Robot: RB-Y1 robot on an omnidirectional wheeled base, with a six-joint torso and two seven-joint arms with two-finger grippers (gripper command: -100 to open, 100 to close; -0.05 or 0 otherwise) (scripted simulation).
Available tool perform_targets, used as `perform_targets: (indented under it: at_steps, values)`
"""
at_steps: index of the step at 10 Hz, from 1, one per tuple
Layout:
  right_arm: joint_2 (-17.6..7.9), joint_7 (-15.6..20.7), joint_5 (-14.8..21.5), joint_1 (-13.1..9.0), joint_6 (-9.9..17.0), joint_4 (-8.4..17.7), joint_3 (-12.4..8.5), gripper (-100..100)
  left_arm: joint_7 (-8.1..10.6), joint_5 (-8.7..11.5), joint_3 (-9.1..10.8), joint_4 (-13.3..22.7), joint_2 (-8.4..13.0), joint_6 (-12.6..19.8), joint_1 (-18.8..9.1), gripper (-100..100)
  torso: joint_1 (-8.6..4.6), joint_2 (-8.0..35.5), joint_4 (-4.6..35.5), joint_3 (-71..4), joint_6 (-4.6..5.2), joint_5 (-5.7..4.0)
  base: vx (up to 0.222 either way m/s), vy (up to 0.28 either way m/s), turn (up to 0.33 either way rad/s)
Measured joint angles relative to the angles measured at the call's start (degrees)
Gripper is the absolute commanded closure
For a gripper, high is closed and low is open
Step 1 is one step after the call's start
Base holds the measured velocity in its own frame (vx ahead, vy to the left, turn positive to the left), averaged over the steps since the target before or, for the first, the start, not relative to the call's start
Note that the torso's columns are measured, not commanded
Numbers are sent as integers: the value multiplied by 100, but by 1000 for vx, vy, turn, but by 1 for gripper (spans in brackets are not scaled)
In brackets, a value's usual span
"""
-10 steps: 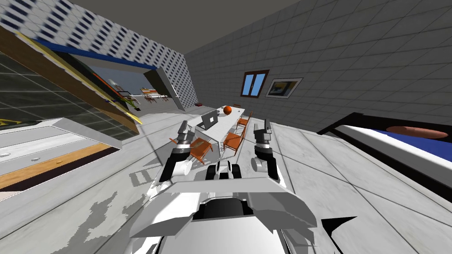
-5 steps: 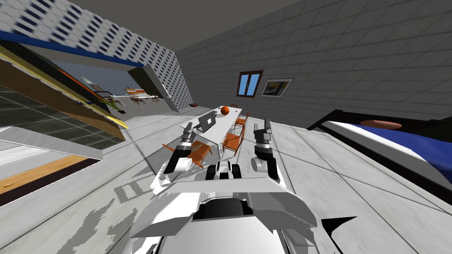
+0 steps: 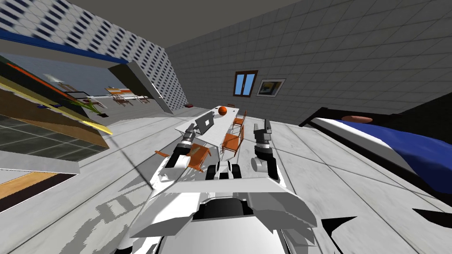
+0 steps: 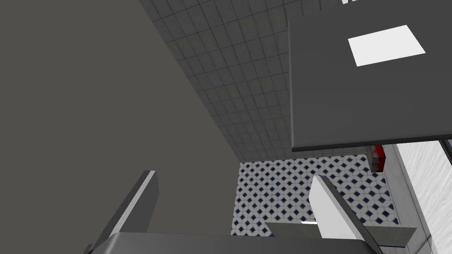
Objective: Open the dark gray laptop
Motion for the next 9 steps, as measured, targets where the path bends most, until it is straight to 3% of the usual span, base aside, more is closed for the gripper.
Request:
perform_targets:
  at_steps: [2, 9]
  values:
    - [0, 0, 0, 0, 0, 0, 0, 0, -16, -72, 86, 194, 244, 248, -132, -100, -4, -6, -2, -4, 0, -1, 59, 72, -141]
    - [0, 0, 0, 0, 0, 0, 0, 0, -137, -350, 248, 727, 704, 1030, -562, -100, 2, -2, 0, -1, 2, 0, 45, 67, -135]
